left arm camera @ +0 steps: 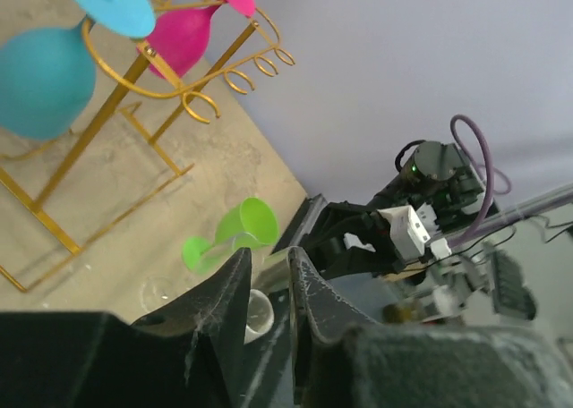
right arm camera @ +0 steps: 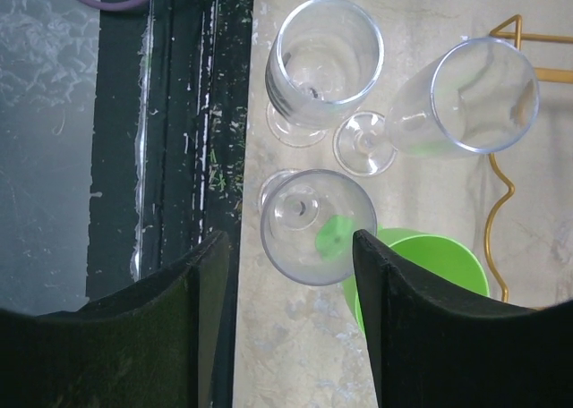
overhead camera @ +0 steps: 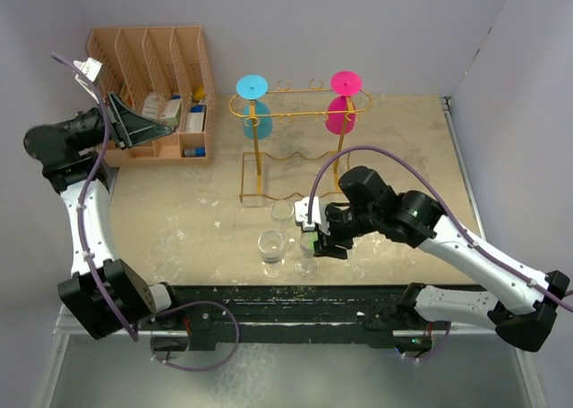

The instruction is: Place the wine glass upside down on the wine glass rack

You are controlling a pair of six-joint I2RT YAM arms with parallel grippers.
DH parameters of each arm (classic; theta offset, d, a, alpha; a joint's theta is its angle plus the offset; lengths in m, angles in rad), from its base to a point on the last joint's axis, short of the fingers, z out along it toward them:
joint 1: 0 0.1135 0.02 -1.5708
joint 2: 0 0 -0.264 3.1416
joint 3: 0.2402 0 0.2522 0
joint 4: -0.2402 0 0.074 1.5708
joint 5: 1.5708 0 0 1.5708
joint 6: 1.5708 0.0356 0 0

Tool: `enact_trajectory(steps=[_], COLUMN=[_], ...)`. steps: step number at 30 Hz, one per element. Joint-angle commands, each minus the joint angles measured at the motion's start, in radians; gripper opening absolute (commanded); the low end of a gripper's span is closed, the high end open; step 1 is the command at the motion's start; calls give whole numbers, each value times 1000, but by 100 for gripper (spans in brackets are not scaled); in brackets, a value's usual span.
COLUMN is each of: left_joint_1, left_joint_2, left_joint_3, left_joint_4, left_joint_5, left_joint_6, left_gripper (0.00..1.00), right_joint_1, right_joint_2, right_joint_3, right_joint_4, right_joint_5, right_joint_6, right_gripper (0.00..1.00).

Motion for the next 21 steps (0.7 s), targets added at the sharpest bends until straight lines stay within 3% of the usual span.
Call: enact_trajectory(steps=[1, 8, 21], left_joint_1=[14, 18, 0], left_joint_2=[67, 167, 379], left_joint_3=[37, 51, 578], left_joint_4=[1004, 1014, 1009], left_joint_5=[241, 240, 134], left_joint_6=[-748, -820, -955], left_gripper=[26, 24, 26], right_joint_1=[15, 27, 52], right_joint_2=[8, 24, 94], right_joint_3=[-12, -30, -1], right_joint_4=[19, 18, 8], right_joint_5=[28, 66, 86], right_joint_6=[23, 31, 47], right_gripper=[60, 57, 46])
